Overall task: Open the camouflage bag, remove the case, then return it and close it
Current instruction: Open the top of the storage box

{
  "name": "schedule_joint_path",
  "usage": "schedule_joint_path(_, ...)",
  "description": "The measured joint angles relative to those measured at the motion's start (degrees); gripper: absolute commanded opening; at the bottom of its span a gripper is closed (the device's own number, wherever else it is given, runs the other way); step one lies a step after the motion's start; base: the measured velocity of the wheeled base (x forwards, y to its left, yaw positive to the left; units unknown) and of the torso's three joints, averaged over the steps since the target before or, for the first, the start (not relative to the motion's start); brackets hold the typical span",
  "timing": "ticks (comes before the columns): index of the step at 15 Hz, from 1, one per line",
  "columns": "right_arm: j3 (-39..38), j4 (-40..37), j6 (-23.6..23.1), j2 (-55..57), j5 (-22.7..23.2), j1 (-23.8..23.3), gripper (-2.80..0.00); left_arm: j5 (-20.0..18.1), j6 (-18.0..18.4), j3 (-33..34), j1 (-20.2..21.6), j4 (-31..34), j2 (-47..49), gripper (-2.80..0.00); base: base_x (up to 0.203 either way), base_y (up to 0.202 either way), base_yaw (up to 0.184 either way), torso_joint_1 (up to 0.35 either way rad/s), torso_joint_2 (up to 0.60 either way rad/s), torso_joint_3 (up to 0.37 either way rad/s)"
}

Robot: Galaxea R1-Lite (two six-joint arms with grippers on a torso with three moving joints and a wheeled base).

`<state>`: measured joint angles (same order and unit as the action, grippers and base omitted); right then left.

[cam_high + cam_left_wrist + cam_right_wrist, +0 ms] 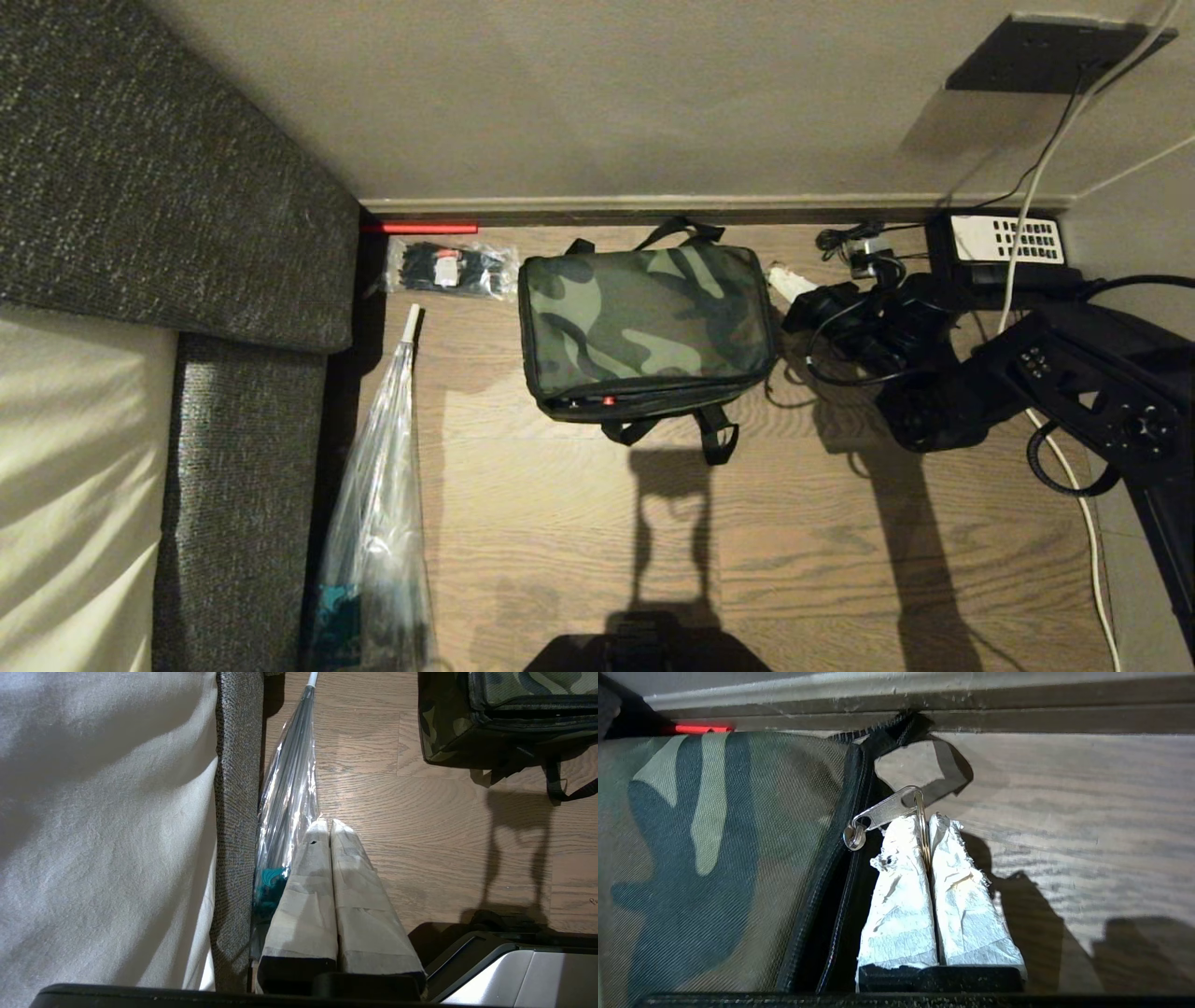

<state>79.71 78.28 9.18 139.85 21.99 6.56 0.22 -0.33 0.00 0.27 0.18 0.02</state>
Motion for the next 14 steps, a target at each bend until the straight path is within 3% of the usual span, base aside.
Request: schedule_joint_path(14, 11.0, -2.2, 3.0, 3.7, -0.2, 0.9, -2.80, 0.0, 0.0, 0.0, 0.0, 0.0, 0.0, -2.80, 0.000, 0.000, 0.000, 0.000, 0.00, 0.000)
